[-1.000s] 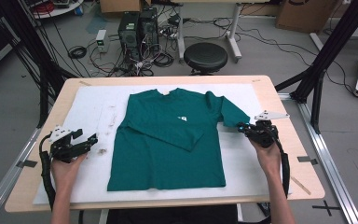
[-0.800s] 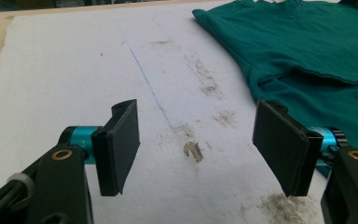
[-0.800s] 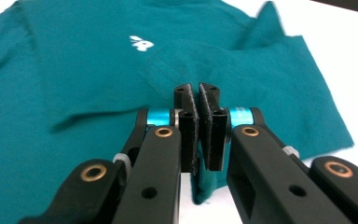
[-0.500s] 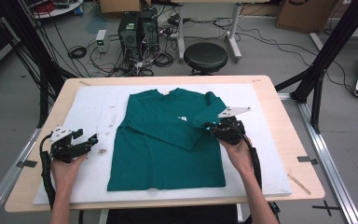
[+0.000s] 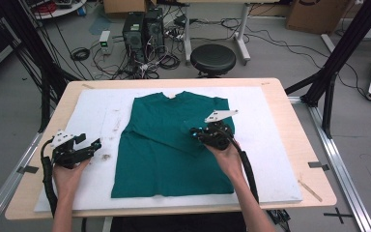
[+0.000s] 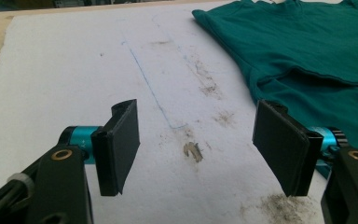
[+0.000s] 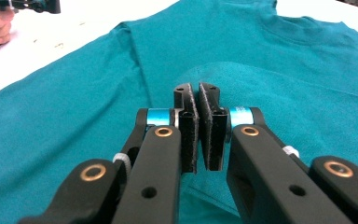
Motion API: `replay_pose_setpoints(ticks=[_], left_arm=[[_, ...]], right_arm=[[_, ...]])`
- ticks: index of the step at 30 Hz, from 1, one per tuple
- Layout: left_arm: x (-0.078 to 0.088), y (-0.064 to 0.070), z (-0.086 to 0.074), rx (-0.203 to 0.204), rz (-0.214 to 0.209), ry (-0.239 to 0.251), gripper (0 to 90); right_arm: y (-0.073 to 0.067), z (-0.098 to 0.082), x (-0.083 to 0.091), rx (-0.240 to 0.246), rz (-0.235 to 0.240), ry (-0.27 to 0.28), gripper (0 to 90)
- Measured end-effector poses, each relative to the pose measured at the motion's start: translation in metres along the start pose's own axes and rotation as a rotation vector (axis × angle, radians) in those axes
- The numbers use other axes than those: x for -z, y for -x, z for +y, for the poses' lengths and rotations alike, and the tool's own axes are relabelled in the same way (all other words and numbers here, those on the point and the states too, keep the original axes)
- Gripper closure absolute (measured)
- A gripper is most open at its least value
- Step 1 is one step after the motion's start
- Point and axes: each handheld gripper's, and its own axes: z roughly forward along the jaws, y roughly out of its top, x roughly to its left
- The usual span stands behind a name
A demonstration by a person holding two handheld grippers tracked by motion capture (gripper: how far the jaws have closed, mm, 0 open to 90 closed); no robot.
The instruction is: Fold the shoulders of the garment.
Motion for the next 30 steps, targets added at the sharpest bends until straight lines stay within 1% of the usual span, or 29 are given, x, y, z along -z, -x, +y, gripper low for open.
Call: replay_pose_setpoints(ticks=[2,4,5,6,7,8,9,10,11,12,14,15,18,19,20,21,25,27,30], left_arm=[[0.000,0.000,0.000,-0.001,0.001,0.000,31.7],[0.000,0.000,0.000,0.003,0.001,0.001,31.6],[0.000,0.000,0.000,0.005,0.001,0.002,31.6],[0.000,0.000,0.000,0.006,0.000,0.001,31.6],[0.000,0.000,0.000,0.005,0.001,0.002,31.6],[0.000,0.000,0.000,0.005,0.001,0.002,31.6],[0.000,0.000,0.000,0.000,0.001,0.000,31.6],[0.000,0.000,0.000,0.000,0.001,0.000,31.6],[0.000,0.000,0.000,-0.001,0.001,0.000,31.6],[0.000,0.000,0.000,0.000,0.001,0.000,31.6],[0.000,0.000,0.000,0.000,0.000,0.000,31.6],[0.000,0.000,0.000,-0.001,0.001,0.000,31.6],[0.000,0.000,0.000,-0.003,0.002,-0.002,31.6],[0.000,0.000,0.000,-0.002,0.001,-0.001,31.6],[0.000,0.000,0.000,-0.002,0.001,-0.001,31.7],[0.000,0.000,0.000,-0.003,0.001,-0.005,31.7],[-0.001,0.001,0.000,-0.005,0.001,-0.004,31.7],[-0.001,0.001,0.000,-0.005,0.001,-0.004,31.7],[-0.001,0.001,0.000,-0.007,0.002,-0.006,31.7]], right_arm=[[-0.003,0.002,-0.006,0.007,0.002,-0.006,87.7],[-0.008,0.003,-0.013,0.007,0.021,-0.005,87.7],[-0.013,0.006,-0.018,-0.001,0.038,0.002,87.7],[-0.013,0.006,-0.018,-0.001,0.038,0.002,87.7],[-0.018,0.009,-0.024,0.006,0.054,0.010,87.7],[-0.018,0.009,-0.024,0.006,0.054,0.010,87.7],[-0.023,0.012,-0.029,0.016,0.064,0.004,87.7],[-0.023,0.012,-0.029,0.016,0.064,0.004,87.7],[-0.028,0.016,-0.035,0.024,0.079,0.013,87.7],[-0.028,0.016,-0.035,0.024,0.079,0.013,87.7],[-0.033,0.020,-0.039,0.028,0.095,0.025,87.7],[-0.038,0.023,-0.043,0.034,0.108,0.035,87.7],[-0.042,0.024,-0.048,0.043,0.115,0.036,87.7],[-0.045,0.025,-0.052,0.043,0.133,0.042,87.6],[-0.045,0.025,-0.052,0.043,0.133,0.042,87.6],[-0.048,0.024,-0.057,0.043,0.136,0.034,87.6],[-0.052,0.023,-0.063,0.045,0.142,0.020,87.6],[-0.054,0.021,-0.068,0.052,0.145,0.004,87.5],[-0.054,0.020,-0.070,0.047,0.150,0.004,87.4]])
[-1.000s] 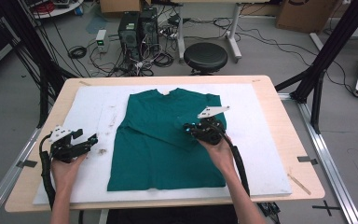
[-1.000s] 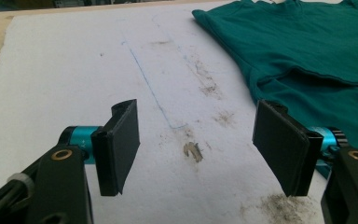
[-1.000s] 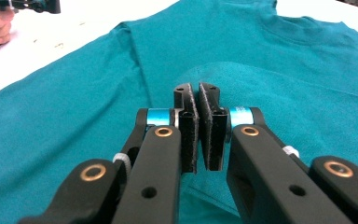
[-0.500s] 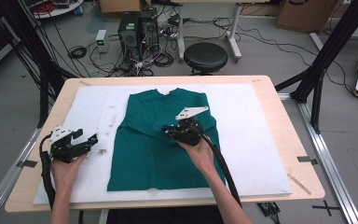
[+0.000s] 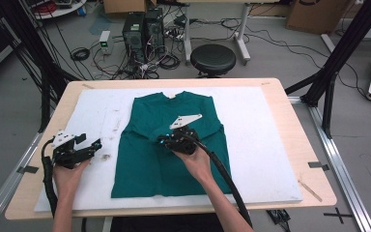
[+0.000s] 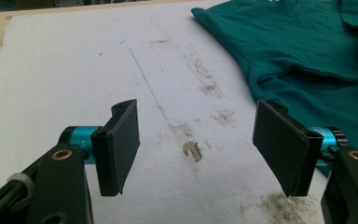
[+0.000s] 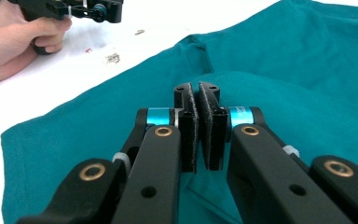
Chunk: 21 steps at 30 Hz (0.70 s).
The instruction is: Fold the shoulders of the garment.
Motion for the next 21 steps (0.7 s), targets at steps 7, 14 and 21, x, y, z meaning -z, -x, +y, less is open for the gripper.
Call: replay_pose_setpoints(ticks=[7,14,21], left_arm=[[0.000,0.000,0.000,-0.002,0.000,-0.002,31.6],[0.000,0.000,0.000,-0.001,0.000,-0.003,31.7],[0.000,0.000,0.000,-0.003,0.000,-0.003,31.7]], right_arm=[[-0.003,-0.001,-0.004,-0.012,0.025,0.011,87.4],[-0.004,-0.005,-0.014,-0.012,0.044,-0.028,87.2],[-0.003,-0.003,-0.010,-0.044,0.060,-0.006,49.2]])
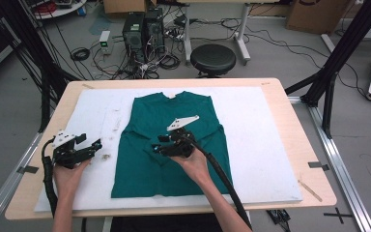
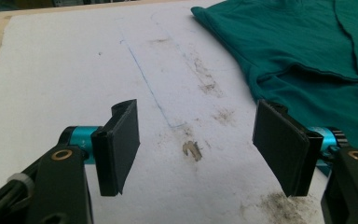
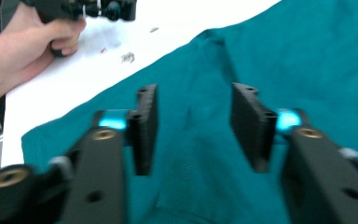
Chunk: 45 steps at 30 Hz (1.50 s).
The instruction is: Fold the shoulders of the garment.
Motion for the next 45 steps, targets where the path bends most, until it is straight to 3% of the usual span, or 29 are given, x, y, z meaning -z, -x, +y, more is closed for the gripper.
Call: replay_pose_setpoints(ticks=[1,2,4,6,11,24,31,37,45], left_arm=[[0.000,0.000,0.000,0.000,0.001,0.000,31.7],[0.000,0.000,0.000,-0.001,0.000,-0.001,31.7],[0.000,0.000,0.000,-0.001,0.000,-0.001,31.7],[0.000,0.000,0.000,-0.001,0.001,-0.002,31.7],[0.000,0.000,0.000,-0.002,0.002,-0.003,31.6],[0.000,0.000,0.000,-0.003,0.002,-0.004,31.7],[-0.001,0.002,0.000,-0.018,0.003,-0.010,32.1],[0.000,0.001,0.000,-0.009,0.001,-0.005,32.0],[-0.001,0.004,0.001,-0.043,-0.003,-0.007,34.1]], right_arm=[[0.000,0.000,0.000,0.000,0.000,0.000,49.2],[0.001,0.002,0.006,-0.012,-0.031,0.018,37.3],[0.001,0.002,0.010,-0.013,-0.041,0.024,35.3],[0.003,0.003,0.020,0.000,-0.091,0.029,26.3],[0.009,0.000,0.033,-0.007,-0.128,0.027,21.2],[0.035,-0.029,0.086,-0.040,-0.278,0.059,21.4],[0.049,-0.042,0.109,-0.069,-0.317,0.064,24.0],[0.060,-0.061,0.132,-0.099,-0.364,0.106,24.9],[0.075,-0.090,0.156,-0.144,-0.433,0.113,25.9]])
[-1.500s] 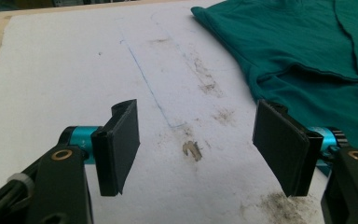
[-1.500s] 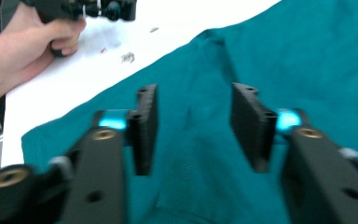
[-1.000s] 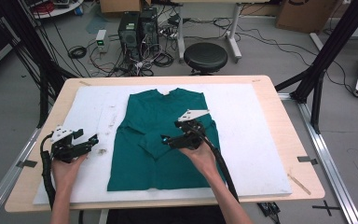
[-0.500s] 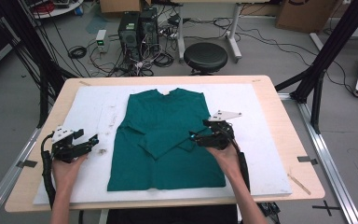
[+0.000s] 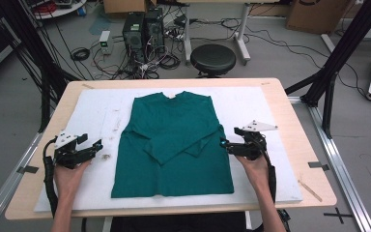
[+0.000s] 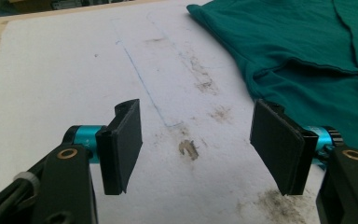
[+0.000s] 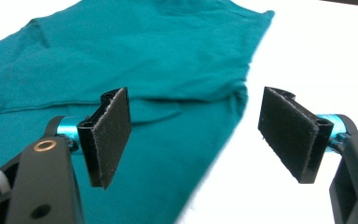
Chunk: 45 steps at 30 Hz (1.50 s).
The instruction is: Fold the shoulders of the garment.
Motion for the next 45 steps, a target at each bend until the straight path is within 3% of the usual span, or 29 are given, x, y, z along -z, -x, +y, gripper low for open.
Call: replay_pose_setpoints(ticks=[8,10,16,20,26,33,39,45], left_arm=[[0.000,0.000,0.000,-0.005,-0.009,-0.006,34.6],[0.001,0.000,0.000,0.002,-0.012,-0.001,34.6],[0.000,0.001,0.000,-0.010,-0.017,-0.003,35.0],[0.001,0.000,0.000,0.004,-0.019,-0.002,35.2],[0.002,0.003,0.001,-0.011,-0.012,-0.028,35.4],[0.010,0.005,0.010,0.009,-0.031,0.016,34.9],[0.011,0.009,0.015,0.003,-0.050,0.017,34.9],[0.007,0.014,0.016,0.020,-0.105,-0.036,39.9]], right_arm=[[0.020,-0.015,0.012,-0.040,-0.064,0.021,26.1],[0.023,-0.020,0.014,-0.039,-0.078,0.033,29.7],[0.034,-0.036,0.019,-0.096,-0.124,0.050,30.4],[0.039,-0.045,0.026,-0.126,-0.162,0.111,29.4],[0.039,-0.046,0.025,-0.106,-0.196,0.112,28.9],[0.037,-0.046,0.023,-0.094,-0.202,0.093,28.4],[0.037,-0.046,0.022,-0.091,-0.202,0.087,28.4],[0.036,-0.045,0.021,-0.075,-0.210,0.071,28.3]])
